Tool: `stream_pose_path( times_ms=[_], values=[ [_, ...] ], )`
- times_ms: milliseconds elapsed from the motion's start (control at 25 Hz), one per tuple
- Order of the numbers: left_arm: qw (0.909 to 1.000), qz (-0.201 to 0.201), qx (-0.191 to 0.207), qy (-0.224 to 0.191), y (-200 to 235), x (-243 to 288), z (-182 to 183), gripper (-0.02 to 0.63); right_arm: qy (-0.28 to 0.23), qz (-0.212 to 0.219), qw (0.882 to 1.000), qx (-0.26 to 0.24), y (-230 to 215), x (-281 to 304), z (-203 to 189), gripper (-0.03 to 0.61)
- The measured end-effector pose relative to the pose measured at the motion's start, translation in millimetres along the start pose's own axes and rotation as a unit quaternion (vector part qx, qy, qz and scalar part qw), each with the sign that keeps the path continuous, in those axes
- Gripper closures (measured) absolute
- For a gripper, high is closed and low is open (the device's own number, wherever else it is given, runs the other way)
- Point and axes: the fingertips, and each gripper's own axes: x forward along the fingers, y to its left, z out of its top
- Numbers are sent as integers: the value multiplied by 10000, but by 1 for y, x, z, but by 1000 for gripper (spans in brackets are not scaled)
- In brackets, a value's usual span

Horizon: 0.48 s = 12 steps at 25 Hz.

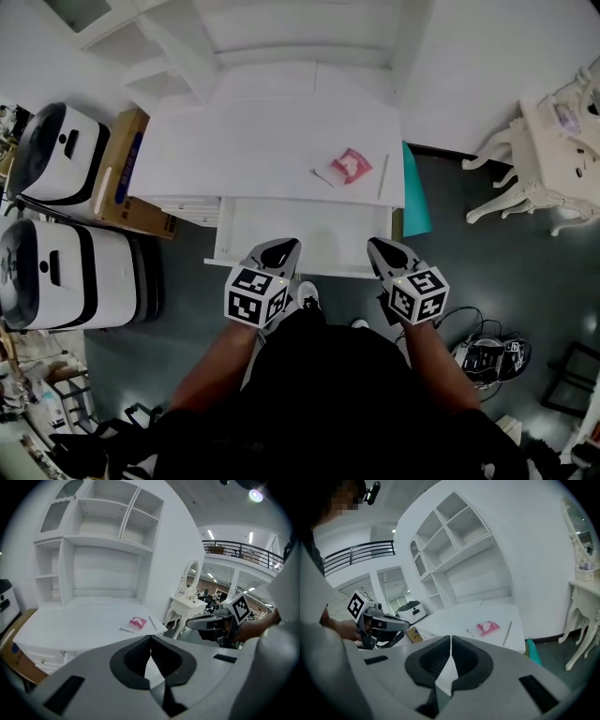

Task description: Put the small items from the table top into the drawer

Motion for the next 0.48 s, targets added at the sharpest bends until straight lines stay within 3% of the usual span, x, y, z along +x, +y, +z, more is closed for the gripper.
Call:
stream_pose_path(
  times_ms=[280, 480],
  values=[
    [9997, -247, 37, 57, 42, 12, 5, 603, 137, -310, 9994, 29, 2, 42, 14, 549],
    [9980, -472, 22, 411, 63, 26, -12, 603, 602, -545, 9964, -260, -4, 85, 2, 549]
  ],
)
